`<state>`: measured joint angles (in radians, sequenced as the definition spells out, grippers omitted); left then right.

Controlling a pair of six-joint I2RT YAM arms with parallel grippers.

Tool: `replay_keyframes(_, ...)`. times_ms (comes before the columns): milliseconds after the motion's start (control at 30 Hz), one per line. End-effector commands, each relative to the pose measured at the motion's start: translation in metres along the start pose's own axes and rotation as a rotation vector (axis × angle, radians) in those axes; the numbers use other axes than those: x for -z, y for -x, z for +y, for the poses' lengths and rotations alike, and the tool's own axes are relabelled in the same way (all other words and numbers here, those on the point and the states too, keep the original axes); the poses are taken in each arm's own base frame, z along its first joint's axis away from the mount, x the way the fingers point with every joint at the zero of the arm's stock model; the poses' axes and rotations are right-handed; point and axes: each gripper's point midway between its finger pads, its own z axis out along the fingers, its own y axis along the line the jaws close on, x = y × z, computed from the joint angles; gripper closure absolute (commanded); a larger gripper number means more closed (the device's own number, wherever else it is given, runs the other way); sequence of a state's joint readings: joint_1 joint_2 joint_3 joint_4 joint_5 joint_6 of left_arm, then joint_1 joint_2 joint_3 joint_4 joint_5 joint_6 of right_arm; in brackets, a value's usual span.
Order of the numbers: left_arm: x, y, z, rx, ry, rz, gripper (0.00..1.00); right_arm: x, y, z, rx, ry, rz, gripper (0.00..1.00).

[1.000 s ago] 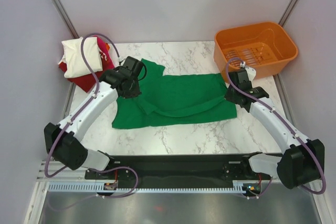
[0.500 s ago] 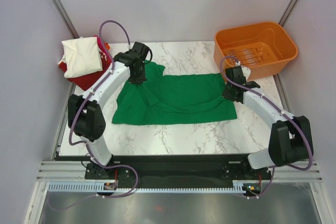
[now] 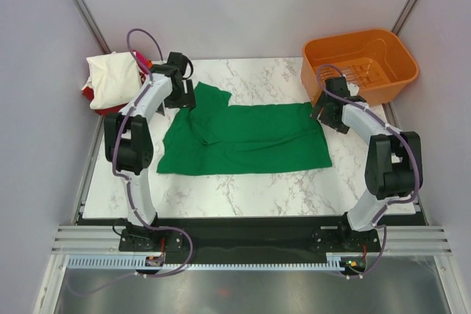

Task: Fold and stack the t-shirts
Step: Fold the tshirt

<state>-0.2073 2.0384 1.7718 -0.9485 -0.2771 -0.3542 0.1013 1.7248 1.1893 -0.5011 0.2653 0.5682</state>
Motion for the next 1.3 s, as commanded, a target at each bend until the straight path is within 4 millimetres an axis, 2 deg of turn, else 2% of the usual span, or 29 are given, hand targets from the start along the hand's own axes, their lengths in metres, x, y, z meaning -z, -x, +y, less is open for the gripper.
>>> replay_keyframes(0, 0.067, 0.024, 0.012, 0.043, -0.036, -0.144, 0.02, 0.035, 0.026, -0.011, -0.025, -0.009, -0.103, 0.05)
replay_keyframes(33, 0.069, 0.008, 0.016, 0.055, -0.032, -0.125, 0.02, 0.04, 0.023, -0.013, -0.022, 0.004, -0.103, 0.05)
replay_keyframes(67, 0.096, 0.006, 0.024, 0.098, -0.056, -0.174, 0.02, 0.041, 0.008, -0.02, -0.018, 0.003, -0.083, 0.05)
replay_keyframes(100, 0.103, -0.005, 0.023, 0.149, -0.086, -0.165, 0.02, 0.057, 0.008, -0.018, -0.026, 0.054, -0.104, 0.05)
replay_keyframes(133, 0.094, -0.034, 0.026, 0.157, -0.086, -0.106, 0.02, 0.063, 0.004, -0.016, -0.021, 0.089, -0.107, 0.04)
replay_keyframes(167, 0.098, -0.045, 0.026, 0.177, -0.113, -0.102, 0.03, 0.063, -0.016, -0.018, -0.007, 0.12, -0.065, 0.04)
replay_keyframes(200, 0.113, -0.059, 0.031, 0.205, -0.148, -0.117, 0.03, 0.076, -0.018, -0.018, -0.008, 0.16, -0.085, 0.04)
replay_keyframes(233, 0.099, -0.092, 0.029, 0.227, -0.169, -0.055, 0.04, 0.08, -0.025, -0.02, 0.005, 0.182, -0.076, 0.04)
replay_keyframes(267, 0.098, -0.103, 0.027, 0.243, -0.195, -0.054, 0.04, 0.08, -0.048, -0.02, 0.021, 0.222, -0.023, 0.04)
replay_keyframes(300, 0.096, -0.118, 0.026, 0.277, -0.217, -0.03, 0.04, 0.09, -0.052, -0.019, 0.02, 0.263, -0.033, 0.04)
replay_keyframes(333, 0.093, -0.143, 0.031, 0.294, -0.224, -0.007, 0.04, 0.092, -0.062, -0.019, 0.02, 0.29, -0.012, 0.05)
replay_keyframes(367, 0.091, -0.155, 0.03, 0.31, -0.241, 0.008, 0.04, 0.088, -0.082, -0.025, 0.02, 0.291, 0.028, 0.05)
replay_keyframes(400, 0.092, -0.162, 0.024, 0.355, -0.278, 0.019, 0.04, 0.095, -0.09, -0.021, 0.015, 0.346, 0.046, 0.05)
replay_keyframes(433, 0.086, -0.18, 0.027, 0.37, -0.282, 0.041, 0.04, 0.094, -0.097, -0.023, 0.009, 0.35, 0.061, 0.06)
replay_keyframes(467, 0.084, -0.187, 0.026, 0.39, -0.289, 0.045, 0.04, 0.092, -0.109, -0.027, 0.004, 0.346, 0.083, 0.07)
replay_keyframes(500, 0.081, -0.19, 0.028, 0.424, -0.282, 0.037, 0.04, 0.094, -0.11, -0.028, 0.001, 0.356, 0.074, 0.07)
replay_keyframes(533, 0.074, -0.201, 0.031, 0.446, -0.264, 0.048, 0.01, 0.092, -0.114, -0.031, 0.001, 0.35, 0.075, 0.07)
replay_keyframes(667, 0.064, -0.207, 0.039, 0.486, -0.218, 0.031, 0.0, 0.089, -0.116, -0.033, 0.016, 0.336, 0.081, 0.07)
replay_keyframes(700, 0.061, -0.204, 0.046, 0.494, -0.184, 0.008, 0.0, 0.087, -0.116, -0.032, 0.014, 0.336, 0.086, 0.07)
replay_keyframes(833, 0.055, -0.188, 0.05, 0.525, -0.163, -0.06, 0.01, 0.081, -0.118, -0.029, 0.011, 0.341, 0.095, 0.08)
replay_keyframes(967, 0.042, -0.181, 0.056, 0.528, -0.104, -0.078, 0.03, 0.074, -0.119, -0.028, 0.016, 0.335, 0.107, 0.08)
replay_keyframes(1100, 0.017, -0.19, 0.063, 0.515, 0.003, -0.014, 0.19, 0.07, -0.116, -0.026, 0.02, 0.328, 0.104, 0.08)
replay_keyframes(1167, 0.011, -0.189, 0.067, 0.513, 0.035, -0.014, 0.21, 0.069, -0.114, -0.025, 0.017, 0.327, 0.106, 0.08)
replay_keyframes(1267, 0.001, -0.189, 0.07, 0.5, 0.065, -0.002, 0.3, 0.068, -0.112, -0.023, 0.01, 0.332, 0.099, 0.08)
